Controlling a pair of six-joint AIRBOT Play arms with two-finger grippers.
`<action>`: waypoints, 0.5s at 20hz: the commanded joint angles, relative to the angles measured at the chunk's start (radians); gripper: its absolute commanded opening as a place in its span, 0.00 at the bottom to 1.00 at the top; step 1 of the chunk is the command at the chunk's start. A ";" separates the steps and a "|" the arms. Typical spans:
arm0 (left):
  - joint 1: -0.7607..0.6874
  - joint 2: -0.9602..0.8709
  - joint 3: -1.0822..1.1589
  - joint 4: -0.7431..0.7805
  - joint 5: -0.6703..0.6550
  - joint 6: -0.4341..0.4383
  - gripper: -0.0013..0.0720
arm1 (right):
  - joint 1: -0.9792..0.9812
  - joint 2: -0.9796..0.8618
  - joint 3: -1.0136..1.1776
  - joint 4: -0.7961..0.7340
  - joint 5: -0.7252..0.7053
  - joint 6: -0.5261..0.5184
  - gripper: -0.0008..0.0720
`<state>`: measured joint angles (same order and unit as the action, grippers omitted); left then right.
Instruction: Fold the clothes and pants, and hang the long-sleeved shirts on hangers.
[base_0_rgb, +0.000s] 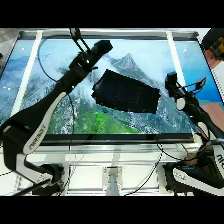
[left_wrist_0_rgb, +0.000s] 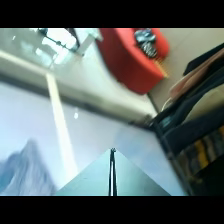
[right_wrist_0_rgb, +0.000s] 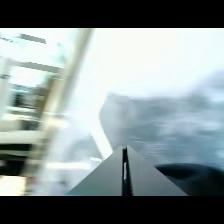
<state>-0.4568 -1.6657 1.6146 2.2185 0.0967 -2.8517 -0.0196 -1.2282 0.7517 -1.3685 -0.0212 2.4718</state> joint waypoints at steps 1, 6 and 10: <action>-0.006 0.134 0.006 0.012 0.001 0.072 0.03 | -0.088 0.087 0.003 0.009 0.337 -0.320 0.05; -0.035 0.360 -0.042 0.037 -0.003 0.119 0.03 | -0.272 0.106 0.003 0.640 0.769 -1.245 0.05; -0.037 0.546 -0.211 0.033 -0.003 0.118 0.04 | -0.435 -0.059 0.003 1.081 1.295 -1.670 0.06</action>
<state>-0.4900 -1.2442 1.4982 2.2509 0.0948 -2.7445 -0.3481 -1.2018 0.7540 -0.6411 0.8780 1.2034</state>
